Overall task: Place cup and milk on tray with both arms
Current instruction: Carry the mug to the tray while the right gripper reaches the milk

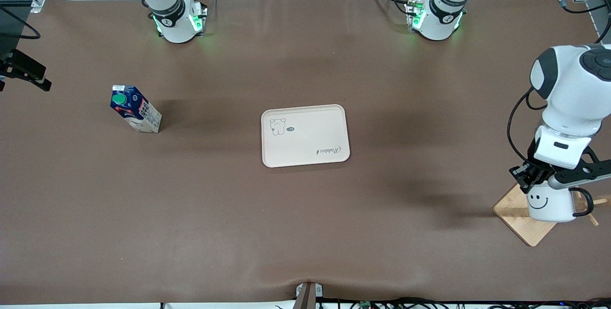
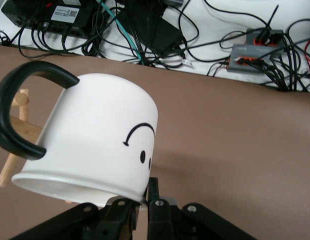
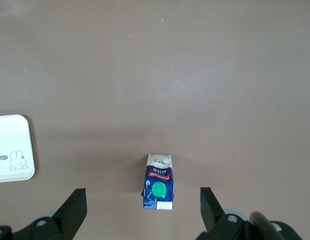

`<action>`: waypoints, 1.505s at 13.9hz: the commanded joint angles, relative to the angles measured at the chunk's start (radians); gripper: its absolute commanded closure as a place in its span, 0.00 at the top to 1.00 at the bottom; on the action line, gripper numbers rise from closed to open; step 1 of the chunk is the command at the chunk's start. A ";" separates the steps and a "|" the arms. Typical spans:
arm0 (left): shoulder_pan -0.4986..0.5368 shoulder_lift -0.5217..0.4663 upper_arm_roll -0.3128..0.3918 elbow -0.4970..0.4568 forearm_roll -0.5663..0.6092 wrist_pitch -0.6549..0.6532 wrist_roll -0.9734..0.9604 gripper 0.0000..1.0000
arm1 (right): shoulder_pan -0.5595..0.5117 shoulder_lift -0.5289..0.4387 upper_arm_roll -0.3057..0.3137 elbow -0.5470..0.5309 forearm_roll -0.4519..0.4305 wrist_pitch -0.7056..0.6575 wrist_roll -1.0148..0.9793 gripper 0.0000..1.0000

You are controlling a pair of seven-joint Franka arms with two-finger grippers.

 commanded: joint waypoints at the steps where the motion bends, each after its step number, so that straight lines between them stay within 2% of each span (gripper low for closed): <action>1: 0.001 -0.019 -0.061 0.046 0.020 -0.135 -0.002 0.00 | -0.017 0.020 0.001 0.003 0.007 0.037 0.005 1.00; 5: -0.005 0.013 -0.183 0.132 -0.021 -0.372 -0.042 0.00 | -0.027 0.065 0.001 0.002 -0.001 0.089 0.005 1.00; 9: -0.047 0.069 -0.297 0.167 -0.152 -0.437 -0.121 0.00 | -0.050 0.112 0.001 0.002 0.008 0.157 0.005 1.00; 12: -0.184 0.177 -0.297 0.233 -0.236 -0.447 -0.204 0.00 | -0.049 0.160 0.003 0.003 0.007 0.174 0.005 1.00; 14: -0.264 0.284 -0.297 0.293 -0.296 -0.449 -0.328 0.00 | -0.044 0.222 0.003 0.003 -0.005 0.174 -0.001 1.00; 17: -0.404 0.421 -0.288 0.376 -0.301 -0.450 -0.466 0.00 | -0.075 0.293 0.001 -0.009 -0.007 0.156 -0.008 1.00; 21: -0.449 0.492 -0.288 0.381 -0.301 -0.514 -0.497 0.00 | -0.096 0.352 0.003 -0.008 -0.007 0.131 -0.047 1.00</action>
